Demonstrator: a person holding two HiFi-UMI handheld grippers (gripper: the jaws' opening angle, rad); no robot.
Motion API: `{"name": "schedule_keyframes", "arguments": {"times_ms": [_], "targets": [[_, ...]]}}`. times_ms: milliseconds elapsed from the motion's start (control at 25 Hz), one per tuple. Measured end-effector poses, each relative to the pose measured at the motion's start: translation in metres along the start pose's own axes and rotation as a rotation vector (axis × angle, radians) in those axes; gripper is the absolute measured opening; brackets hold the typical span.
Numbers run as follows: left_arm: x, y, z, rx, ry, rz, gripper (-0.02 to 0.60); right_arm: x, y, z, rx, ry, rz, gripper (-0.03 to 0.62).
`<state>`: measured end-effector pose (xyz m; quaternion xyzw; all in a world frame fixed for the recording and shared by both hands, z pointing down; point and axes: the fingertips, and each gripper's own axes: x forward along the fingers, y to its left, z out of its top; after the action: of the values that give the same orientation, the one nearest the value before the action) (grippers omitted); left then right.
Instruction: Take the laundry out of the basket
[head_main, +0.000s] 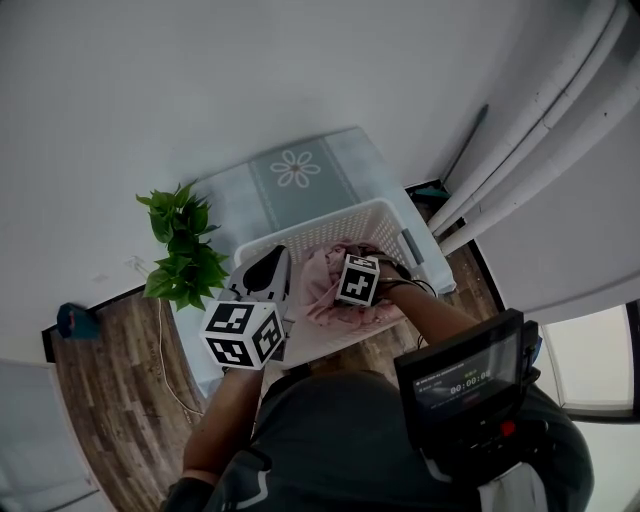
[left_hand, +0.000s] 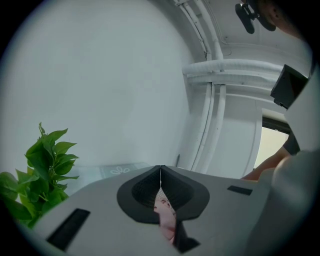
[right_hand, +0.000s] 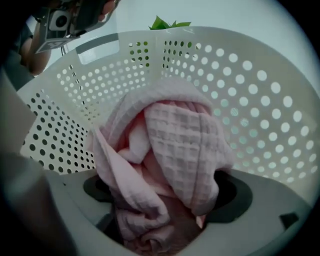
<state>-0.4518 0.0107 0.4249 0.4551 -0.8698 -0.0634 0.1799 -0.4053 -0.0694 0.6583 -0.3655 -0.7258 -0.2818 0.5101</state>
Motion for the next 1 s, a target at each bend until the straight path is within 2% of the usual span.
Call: {"name": "schedule_keyframes", "arguments": {"times_ms": [480,760,920,1000], "targets": [[0.006,0.012,-0.002,0.001,0.022,-0.013,0.011,0.031,0.007,-0.002,0.02,0.08,0.139,0.492],[0.007,0.019,-0.003,0.0,0.033,-0.021,0.011,0.039,0.007,-0.002,0.037,0.112,0.153,0.497],[0.006,0.023,-0.001,-0.006,0.028,-0.026,0.011,0.039,0.004,0.001,0.064,0.09,0.145,0.494],[0.004,0.025,0.0,-0.006,0.025,-0.028,0.011,0.037,0.002,0.004,0.111,0.056,0.149,0.484]]}}
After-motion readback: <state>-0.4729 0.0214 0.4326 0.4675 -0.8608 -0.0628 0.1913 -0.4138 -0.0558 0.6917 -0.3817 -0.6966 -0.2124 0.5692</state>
